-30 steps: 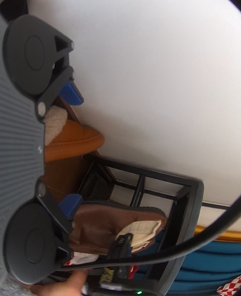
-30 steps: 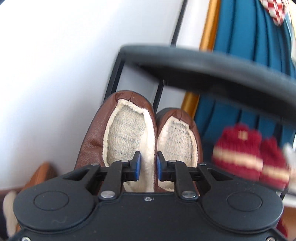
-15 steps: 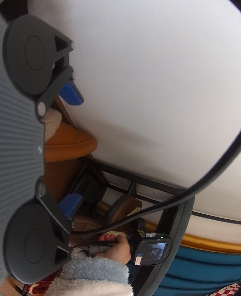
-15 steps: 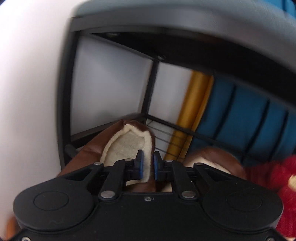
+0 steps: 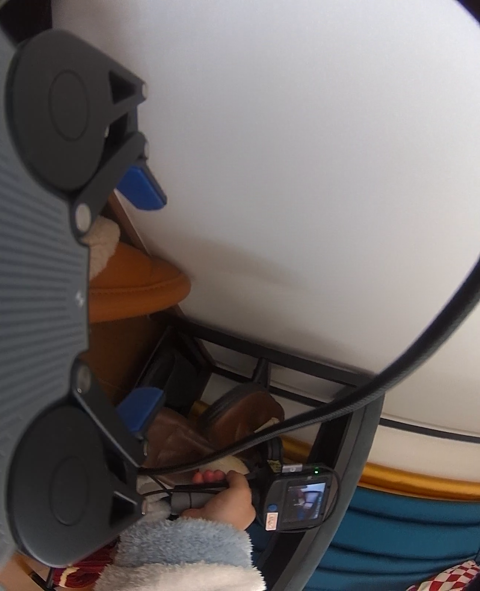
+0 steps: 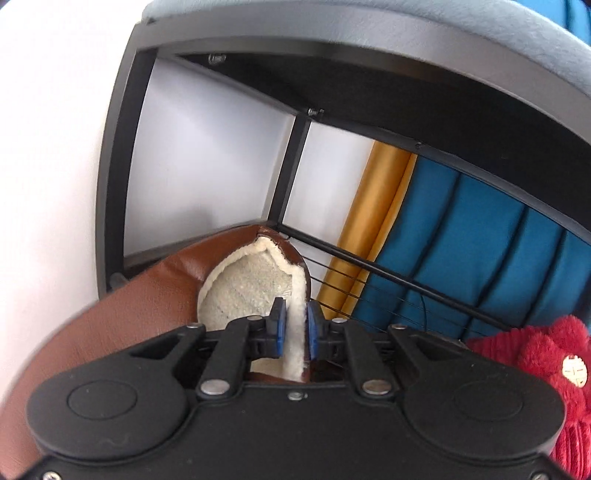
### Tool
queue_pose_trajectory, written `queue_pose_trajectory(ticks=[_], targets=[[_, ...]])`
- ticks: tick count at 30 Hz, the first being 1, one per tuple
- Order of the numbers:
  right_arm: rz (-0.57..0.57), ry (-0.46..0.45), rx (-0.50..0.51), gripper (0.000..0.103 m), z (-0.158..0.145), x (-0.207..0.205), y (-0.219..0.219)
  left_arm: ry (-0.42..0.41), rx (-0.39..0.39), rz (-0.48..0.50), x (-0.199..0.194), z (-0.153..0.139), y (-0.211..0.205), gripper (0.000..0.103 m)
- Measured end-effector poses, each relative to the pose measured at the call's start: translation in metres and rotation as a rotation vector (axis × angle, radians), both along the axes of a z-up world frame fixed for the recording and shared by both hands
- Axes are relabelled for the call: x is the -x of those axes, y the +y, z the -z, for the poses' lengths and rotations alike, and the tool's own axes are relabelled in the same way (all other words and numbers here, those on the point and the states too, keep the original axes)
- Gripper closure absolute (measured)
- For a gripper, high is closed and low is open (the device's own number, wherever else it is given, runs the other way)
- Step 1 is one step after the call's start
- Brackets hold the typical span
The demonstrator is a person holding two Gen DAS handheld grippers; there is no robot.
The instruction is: Organize scattered shoes
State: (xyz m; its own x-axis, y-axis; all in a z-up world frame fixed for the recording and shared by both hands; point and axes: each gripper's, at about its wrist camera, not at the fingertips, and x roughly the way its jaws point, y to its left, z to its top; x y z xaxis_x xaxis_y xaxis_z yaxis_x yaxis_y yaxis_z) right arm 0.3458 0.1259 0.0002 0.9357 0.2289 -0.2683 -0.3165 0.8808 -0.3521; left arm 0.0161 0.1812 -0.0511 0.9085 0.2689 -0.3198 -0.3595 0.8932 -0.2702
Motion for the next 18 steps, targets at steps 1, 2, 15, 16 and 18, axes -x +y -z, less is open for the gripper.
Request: queue_pose_trajectory(ticks=[1, 2, 15, 16, 18], targets=[[-0.004, -0.025, 0.022, 0.048, 0.002, 0.005, 0.001, 0.001, 0.0, 0.001, 0.0, 0.0, 0.0, 0.0], [-0.009, -0.05, 0.044, 0.005, 0.004, 0.01, 0.002, 0.0, 0.0, 0.001, 0.0, 0.0, -0.001, 0.0], [-0.124, 0.018, 0.166, 0.0, 0.014, 0.094, -0.024, -0.057, -0.028, 0.035, 0.011, -0.008, -0.008, 0.0], [-0.122, 0.022, 0.154, 0.0, 0.008, 0.101, -0.03, -0.062, -0.031, 0.04, 0.013, -0.009, -0.009, 0.0], [-0.095, 0.045, 0.09, 0.0, -0.014, 0.124, -0.056, -0.08, -0.049, 0.055, 0.018, -0.013, -0.014, 0.0]])
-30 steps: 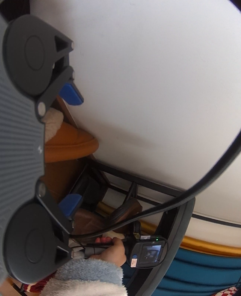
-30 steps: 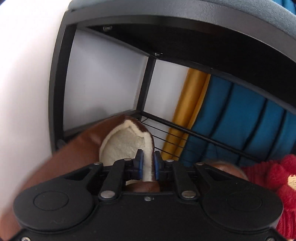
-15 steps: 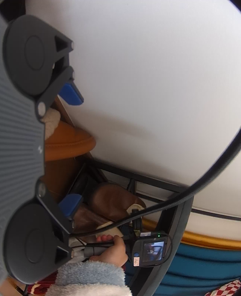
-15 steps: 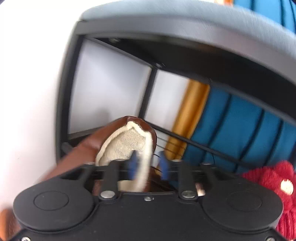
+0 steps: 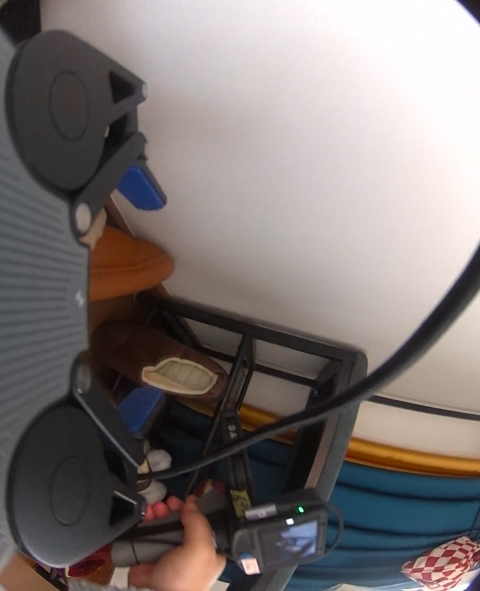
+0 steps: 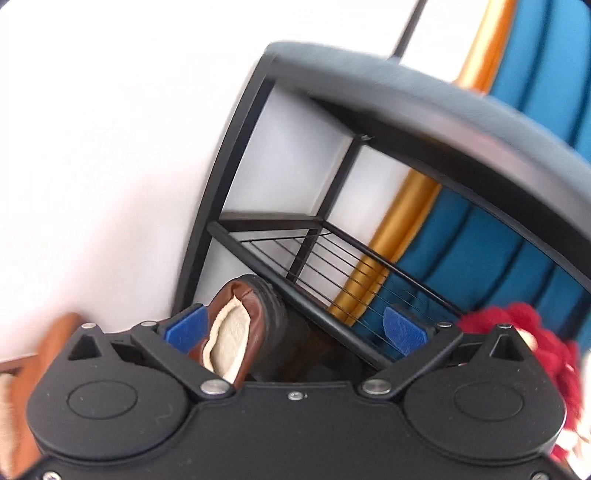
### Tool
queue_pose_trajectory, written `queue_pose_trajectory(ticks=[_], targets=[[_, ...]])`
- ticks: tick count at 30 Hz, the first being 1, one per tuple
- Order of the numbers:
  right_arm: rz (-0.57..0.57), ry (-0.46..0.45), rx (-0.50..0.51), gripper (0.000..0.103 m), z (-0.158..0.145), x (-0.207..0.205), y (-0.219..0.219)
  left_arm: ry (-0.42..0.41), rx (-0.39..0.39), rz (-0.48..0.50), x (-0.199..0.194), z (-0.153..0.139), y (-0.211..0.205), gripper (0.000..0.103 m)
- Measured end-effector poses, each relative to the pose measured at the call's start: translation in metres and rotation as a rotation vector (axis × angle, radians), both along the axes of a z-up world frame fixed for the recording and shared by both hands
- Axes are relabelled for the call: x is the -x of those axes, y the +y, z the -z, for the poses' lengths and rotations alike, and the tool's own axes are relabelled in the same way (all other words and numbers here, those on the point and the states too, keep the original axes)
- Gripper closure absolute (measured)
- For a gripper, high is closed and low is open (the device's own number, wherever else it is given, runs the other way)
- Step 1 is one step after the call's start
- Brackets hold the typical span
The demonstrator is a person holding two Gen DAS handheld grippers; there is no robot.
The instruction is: Organize scattered shoes
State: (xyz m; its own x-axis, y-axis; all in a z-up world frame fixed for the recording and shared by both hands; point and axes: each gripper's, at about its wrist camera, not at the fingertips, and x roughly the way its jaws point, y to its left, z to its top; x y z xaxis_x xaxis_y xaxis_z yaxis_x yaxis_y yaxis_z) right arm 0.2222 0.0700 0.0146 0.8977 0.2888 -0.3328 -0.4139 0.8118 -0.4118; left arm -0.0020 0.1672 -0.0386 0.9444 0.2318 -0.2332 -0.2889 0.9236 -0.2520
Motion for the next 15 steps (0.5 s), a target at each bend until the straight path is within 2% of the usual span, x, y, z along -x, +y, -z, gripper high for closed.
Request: queue_pose_trajectory(ticks=[3, 6, 10, 15], targets=[[0.061, 0.046, -0.093, 0.0, -0.026, 0.03, -0.039, -0.004, -0.033, 0.01, 0.005, -0.009, -0.011, 0.0], [0.126, 0.047, -0.208, 0.0, -0.042, 0.065, -0.082, 0.016, -0.083, 0.032, 0.008, -0.021, -0.027, 0.0], [0.213, -0.008, -0.371, 0.0, -0.044, 0.124, -0.142, 0.05, -0.151, 0.074, 0.01, -0.043, -0.052, 0.0], [0.316, 0.023, -0.529, 0.0, -0.034, 0.173, -0.194, 0.079, -0.21, 0.153, 0.008, -0.08, -0.089, 0.0]])
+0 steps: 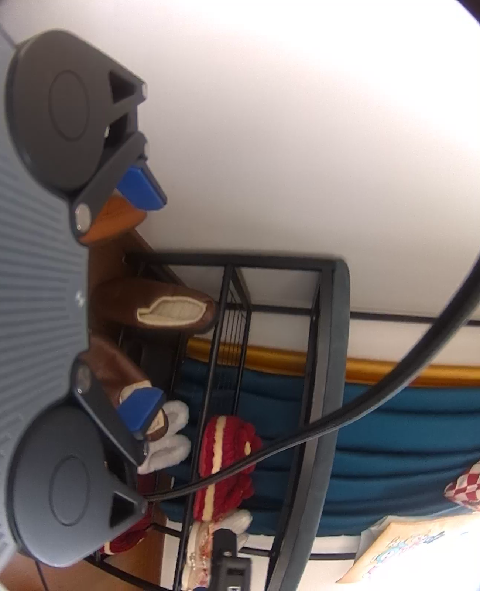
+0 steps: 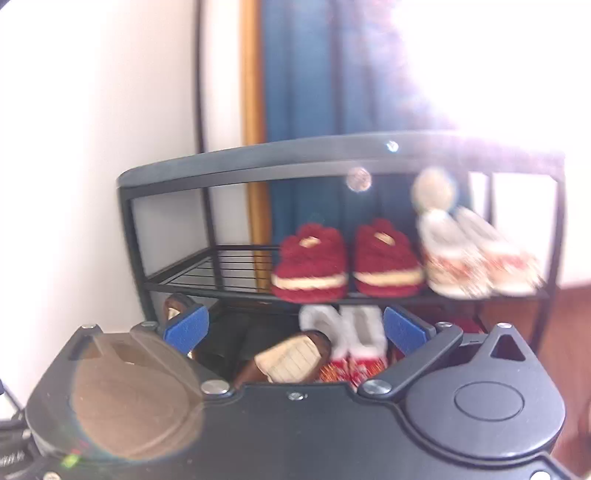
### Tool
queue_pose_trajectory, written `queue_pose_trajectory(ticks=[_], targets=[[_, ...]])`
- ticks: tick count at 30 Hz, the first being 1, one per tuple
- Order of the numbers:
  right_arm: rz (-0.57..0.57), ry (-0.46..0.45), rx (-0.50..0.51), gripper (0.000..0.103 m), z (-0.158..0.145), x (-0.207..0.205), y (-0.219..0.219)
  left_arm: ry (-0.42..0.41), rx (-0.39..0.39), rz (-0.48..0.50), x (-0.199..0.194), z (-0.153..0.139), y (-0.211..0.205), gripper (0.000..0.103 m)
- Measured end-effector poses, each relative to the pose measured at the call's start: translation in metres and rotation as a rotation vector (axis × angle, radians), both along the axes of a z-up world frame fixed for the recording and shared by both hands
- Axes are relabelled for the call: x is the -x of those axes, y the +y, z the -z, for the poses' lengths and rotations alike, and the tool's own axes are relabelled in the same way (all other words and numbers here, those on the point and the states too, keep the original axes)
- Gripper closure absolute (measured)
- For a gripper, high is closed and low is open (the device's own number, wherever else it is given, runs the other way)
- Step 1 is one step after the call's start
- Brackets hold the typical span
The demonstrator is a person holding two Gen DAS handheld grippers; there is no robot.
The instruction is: Organize scattered shoes
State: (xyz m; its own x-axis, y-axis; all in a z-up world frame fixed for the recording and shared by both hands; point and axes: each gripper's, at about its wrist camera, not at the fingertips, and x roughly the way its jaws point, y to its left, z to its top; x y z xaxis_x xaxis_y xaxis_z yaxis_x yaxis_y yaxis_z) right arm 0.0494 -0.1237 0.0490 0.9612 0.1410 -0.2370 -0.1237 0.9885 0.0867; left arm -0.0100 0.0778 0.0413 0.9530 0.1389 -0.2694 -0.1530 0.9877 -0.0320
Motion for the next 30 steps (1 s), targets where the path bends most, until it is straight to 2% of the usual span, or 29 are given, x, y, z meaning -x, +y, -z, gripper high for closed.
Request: queue_pose_trajectory(ticks=[3, 7, 13, 16, 21, 27, 30], targets=[[0.035, 0.004, -0.028, 0.0, 0.0, 0.027, -0.021, 0.077, -0.066, 0.052, -0.005, -0.014, -0.03, 0.0], [0.071, -0.006, -0.042, 0.0, 0.004, 0.047, -0.039, 0.148, -0.137, 0.104, -0.004, -0.016, -0.058, 0.0], [0.108, 0.039, -0.108, 0.0, 0.014, 0.06, -0.058, 0.207, -0.234, 0.099, 0.005, -0.007, -0.083, 0.0], [0.117, 0.059, -0.126, 0.0, 0.019, 0.064, -0.064, 0.229, -0.222, 0.104, 0.006, -0.006, -0.084, 0.0], [0.135, 0.061, -0.151, 0.0, 0.022, 0.074, -0.07, 0.294, -0.13, 0.133, 0.0, -0.002, -0.078, 0.0], [0.147, 0.067, -0.184, 0.0, 0.026, 0.081, -0.077, 0.302, -0.132, 0.15, 0.006, 0.004, -0.081, 0.0], [0.153, 0.075, -0.213, 0.0, 0.029, 0.082, -0.082, 0.267, -0.125, 0.165, 0.013, 0.003, -0.083, 0.0]])
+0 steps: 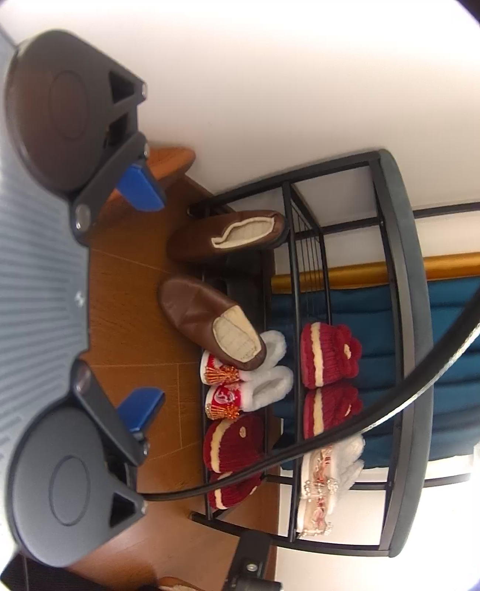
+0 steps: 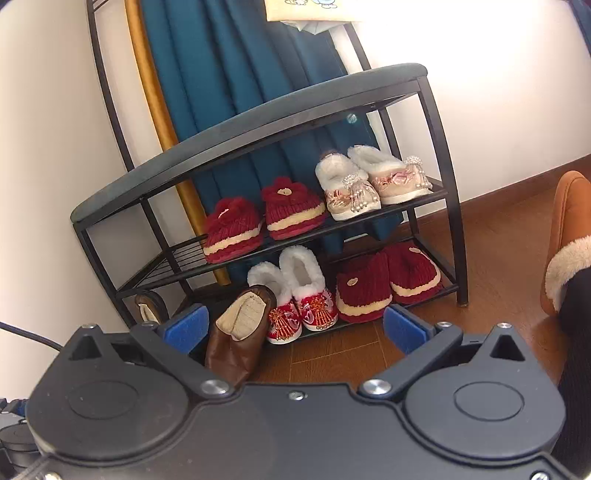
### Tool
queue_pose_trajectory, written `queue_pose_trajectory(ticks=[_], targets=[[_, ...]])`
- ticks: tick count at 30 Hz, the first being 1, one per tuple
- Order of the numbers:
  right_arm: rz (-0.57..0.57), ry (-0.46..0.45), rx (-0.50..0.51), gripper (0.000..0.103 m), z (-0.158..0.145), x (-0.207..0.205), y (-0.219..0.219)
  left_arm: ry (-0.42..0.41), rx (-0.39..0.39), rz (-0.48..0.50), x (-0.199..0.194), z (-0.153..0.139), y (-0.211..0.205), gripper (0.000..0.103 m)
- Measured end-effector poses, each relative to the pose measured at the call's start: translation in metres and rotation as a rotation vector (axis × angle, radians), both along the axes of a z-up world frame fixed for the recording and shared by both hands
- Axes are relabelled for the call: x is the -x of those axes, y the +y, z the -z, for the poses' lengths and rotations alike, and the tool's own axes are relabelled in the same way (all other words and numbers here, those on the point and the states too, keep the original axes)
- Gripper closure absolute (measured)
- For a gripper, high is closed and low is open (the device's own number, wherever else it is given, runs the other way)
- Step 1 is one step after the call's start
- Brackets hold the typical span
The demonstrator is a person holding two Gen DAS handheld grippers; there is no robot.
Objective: Organize scattered shoes
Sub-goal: 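Withdraw the right tool back from the shoe rack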
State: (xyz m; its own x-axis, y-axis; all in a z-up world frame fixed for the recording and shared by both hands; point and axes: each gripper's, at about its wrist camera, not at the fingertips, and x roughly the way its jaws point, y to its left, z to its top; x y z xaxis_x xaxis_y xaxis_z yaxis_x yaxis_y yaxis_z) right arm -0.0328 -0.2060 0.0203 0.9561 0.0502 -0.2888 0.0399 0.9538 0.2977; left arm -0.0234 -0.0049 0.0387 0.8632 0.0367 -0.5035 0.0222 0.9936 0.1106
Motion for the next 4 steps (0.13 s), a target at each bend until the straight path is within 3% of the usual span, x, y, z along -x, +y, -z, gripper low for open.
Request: queue_pose_trajectory(ticks=[4], targets=[[0.003, 0.01, -0.029, 0.0, 0.0032, 0.0035, -0.0069, -0.064, -0.014, -0.009, 0.0124, -0.0055, -0.0038, 0.0]])
